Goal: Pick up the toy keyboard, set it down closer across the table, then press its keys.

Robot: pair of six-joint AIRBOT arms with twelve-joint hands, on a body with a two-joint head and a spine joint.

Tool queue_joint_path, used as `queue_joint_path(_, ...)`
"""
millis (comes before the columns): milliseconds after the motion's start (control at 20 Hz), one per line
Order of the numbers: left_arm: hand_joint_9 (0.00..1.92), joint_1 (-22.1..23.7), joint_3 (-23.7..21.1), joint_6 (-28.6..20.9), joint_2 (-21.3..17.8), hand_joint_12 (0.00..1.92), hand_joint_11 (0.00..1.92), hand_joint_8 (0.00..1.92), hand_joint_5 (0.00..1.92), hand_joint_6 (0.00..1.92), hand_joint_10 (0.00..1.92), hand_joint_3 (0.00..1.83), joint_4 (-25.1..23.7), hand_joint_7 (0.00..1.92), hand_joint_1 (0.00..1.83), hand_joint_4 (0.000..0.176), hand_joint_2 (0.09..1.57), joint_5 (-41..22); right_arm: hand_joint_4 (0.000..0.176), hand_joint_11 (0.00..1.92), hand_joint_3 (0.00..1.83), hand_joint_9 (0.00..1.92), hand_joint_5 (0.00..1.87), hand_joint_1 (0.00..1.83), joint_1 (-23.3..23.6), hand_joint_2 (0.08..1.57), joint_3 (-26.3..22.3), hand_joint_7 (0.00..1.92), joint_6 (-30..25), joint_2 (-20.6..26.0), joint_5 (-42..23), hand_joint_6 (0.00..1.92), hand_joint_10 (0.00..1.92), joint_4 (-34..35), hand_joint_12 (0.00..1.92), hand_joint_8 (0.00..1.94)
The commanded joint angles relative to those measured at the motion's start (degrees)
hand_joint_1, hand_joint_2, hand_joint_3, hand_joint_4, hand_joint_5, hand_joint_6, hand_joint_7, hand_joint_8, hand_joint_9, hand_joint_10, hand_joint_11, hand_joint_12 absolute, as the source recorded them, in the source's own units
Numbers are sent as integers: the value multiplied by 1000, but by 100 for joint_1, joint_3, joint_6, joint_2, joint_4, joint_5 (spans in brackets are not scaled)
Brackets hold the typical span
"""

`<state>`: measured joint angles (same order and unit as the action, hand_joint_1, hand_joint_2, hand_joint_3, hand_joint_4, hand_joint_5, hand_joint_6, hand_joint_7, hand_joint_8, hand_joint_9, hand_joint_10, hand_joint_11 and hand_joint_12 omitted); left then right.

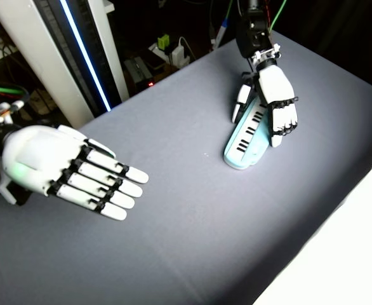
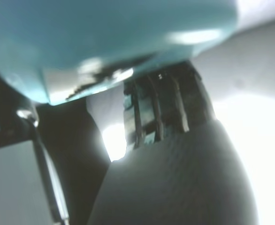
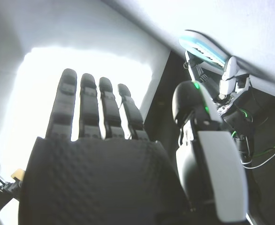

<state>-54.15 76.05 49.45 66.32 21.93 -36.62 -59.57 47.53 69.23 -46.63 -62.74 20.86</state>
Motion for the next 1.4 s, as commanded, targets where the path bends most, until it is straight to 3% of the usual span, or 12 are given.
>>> queue_joint_path(0,520,-8,-16,48,28,1921,710,1556,383,1584,1868,0,-87,633,1269,0,1283,-280,7,0,0,0,0,379,23,1365,22,0,-15,13,-709,0,0,-51,0,0)
queue_joint_path(100,651,-6,-31,38,15,1920,662,1538,324,1503,1701,0,-100,557,1418,0,1268,-311,8,0,0,0,0,359,22,1367,23,0,-15,13,-709,0,0,-49,0,0)
queue_joint_path(350,218,85,-152,25,-89,1921,230,1609,241,1321,1685,1,-230,588,1281,0,1304,-590,0,0,0,0,0,358,19,1366,23,0,-20,13,-710,0,0,-48,0,0)
queue_joint_path(400,194,135,-203,23,-123,1921,218,1629,226,1307,1676,3,-317,573,1273,0,1313,-662,0,0,0,0,0,349,19,1365,23,0,-20,13,-710,0,0,-48,0,0)
queue_joint_path(500,218,229,-278,8,-159,1921,292,1547,245,1355,1740,0,-488,210,1325,0,1134,-775,4,0,0,0,0,384,19,1367,23,0,-20,13,-712,0,0,-47,0,0)
queue_joint_path(700,247,424,-394,-369,-168,1921,348,1657,244,1422,1829,0,-1087,174,1380,0,1052,-1120,2,0,0,0,0,383,19,1366,22,0,-41,14,-752,0,0,-48,0,0)
queue_joint_path(800,224,551,-411,-555,-101,1921,321,1654,295,1322,1873,5,-1408,175,1217,0,1101,-1179,8,0,0,0,0,426,19,1359,18,0,-98,24,-805,0,0,-56,0,0)
queue_joint_path(850,271,633,-402,-612,-33,1921,324,1548,533,1515,1736,22,-1567,216,1070,0,1266,-1172,4,0,0,0,0,426,19,1351,7,0,-122,38,-861,0,0,-79,0,0)
queue_joint_path(900,302,737,-370,-689,53,1921,373,1511,330,1469,1716,0,-1732,234,1285,0,1142,-1124,4,0,0,0,0,397,19,1350,-16,0,-132,63,-929,0,0,-95,0,0)
queue_joint_path(1050,342,1080,-109,-1015,489,1825,379,1415,268,1363,1601,0,-2199,255,1329,0,1101,-818,4,0,4,0,0,288,4,1367,-104,0,-197,156,-1201,0,0,-154,0,0)
queue_joint_path(1100,381,1213,32,-1170,766,1757,419,1352,351,1160,1565,0,-2386,334,1431,0,1069,-648,0,0,11,0,0,157,-5,1387,-124,0,-264,173,-1353,0,0,-231,0,0)
queue_joint_path(1350,319,1523,447,-1558,1503,1717,354,1250,302,1159,1464,6,-2814,272,1321,0,1127,-170,0,0,1,0,0,0,-5,1385,-142,0,-416,189,-1543,0,0,-426,0,0)
